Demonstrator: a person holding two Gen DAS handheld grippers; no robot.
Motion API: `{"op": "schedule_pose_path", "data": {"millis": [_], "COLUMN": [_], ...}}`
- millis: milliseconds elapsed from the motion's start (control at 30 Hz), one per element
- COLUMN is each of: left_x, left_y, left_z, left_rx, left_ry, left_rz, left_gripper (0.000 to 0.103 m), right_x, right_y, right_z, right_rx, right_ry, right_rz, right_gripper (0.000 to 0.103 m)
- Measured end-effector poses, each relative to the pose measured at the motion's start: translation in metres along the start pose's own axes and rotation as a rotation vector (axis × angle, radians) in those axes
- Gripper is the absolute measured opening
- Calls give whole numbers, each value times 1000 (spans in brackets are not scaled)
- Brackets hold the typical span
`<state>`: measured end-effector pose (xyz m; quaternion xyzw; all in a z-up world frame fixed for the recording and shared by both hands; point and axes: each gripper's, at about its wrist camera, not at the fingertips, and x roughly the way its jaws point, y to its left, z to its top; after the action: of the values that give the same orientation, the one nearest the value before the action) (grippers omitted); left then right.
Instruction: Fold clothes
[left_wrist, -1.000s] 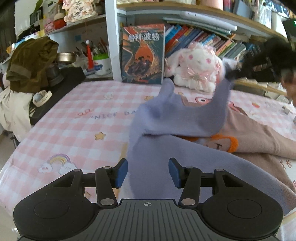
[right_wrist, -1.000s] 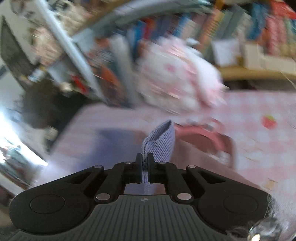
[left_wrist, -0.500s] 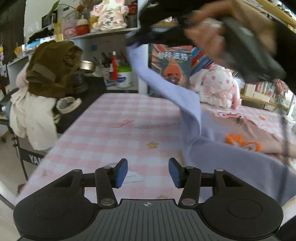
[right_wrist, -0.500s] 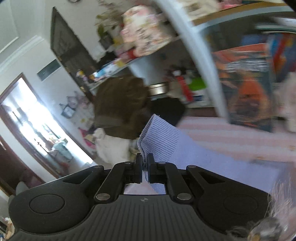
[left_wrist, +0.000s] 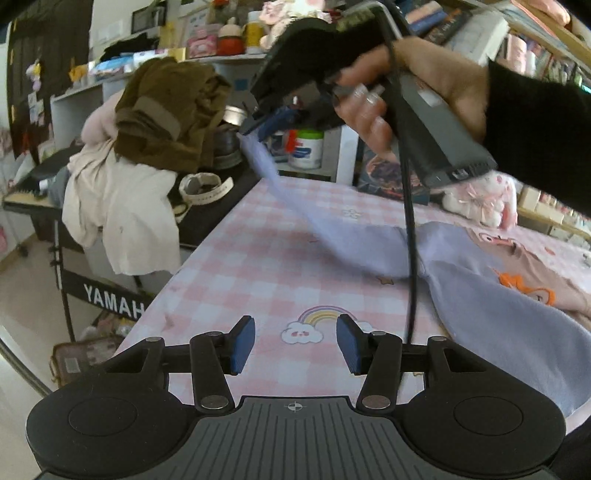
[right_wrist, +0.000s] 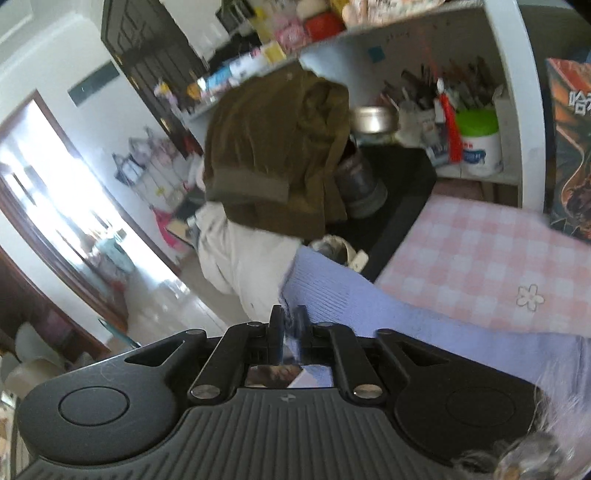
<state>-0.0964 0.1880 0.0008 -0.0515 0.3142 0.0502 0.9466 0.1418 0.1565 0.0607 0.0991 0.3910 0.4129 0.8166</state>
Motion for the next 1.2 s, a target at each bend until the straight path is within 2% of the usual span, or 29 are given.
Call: {"op": "schedule_pose_path", "data": {"millis": [67,167,333,467,633,733,833,1033,1200], "left_x": [4,15,38,60,92,108,124,155,172], "left_y": [1,-2,-17,-38,-64,-76,-89,-123,-136], "left_z": [2,7,21,32,42,46,55,59,59], "left_rx": [1,12,47,107,136,142,152,185,104], "left_ry": [0,-3,-4,1,52,76,84,175,242], "left_rz": [-21,-66,-166,-249,-327,-356,-363,-331,-292], "left_gripper": [49,49,49,49,49,49,49,49,49], "right_x": [0,-20,-87,-155,-238,-284,-320,-361,-367], "right_y": [-4,-18,-65,-118,-172,-195,-212,-234,-247], "right_z": [-6,-14,-40,-89,-167,-215,-254,-300,-304], "right_rx": [8,18,35,74,137,181,281,456,471], "right_ry": [6,-17,-79,-95,-56,-40,-36,-34,-26], "right_rz": [4,-5,-135,-313,-615,-808,-916,-997,-963], "right_gripper": [30,31,31,31,34,39,44,46,50]}}
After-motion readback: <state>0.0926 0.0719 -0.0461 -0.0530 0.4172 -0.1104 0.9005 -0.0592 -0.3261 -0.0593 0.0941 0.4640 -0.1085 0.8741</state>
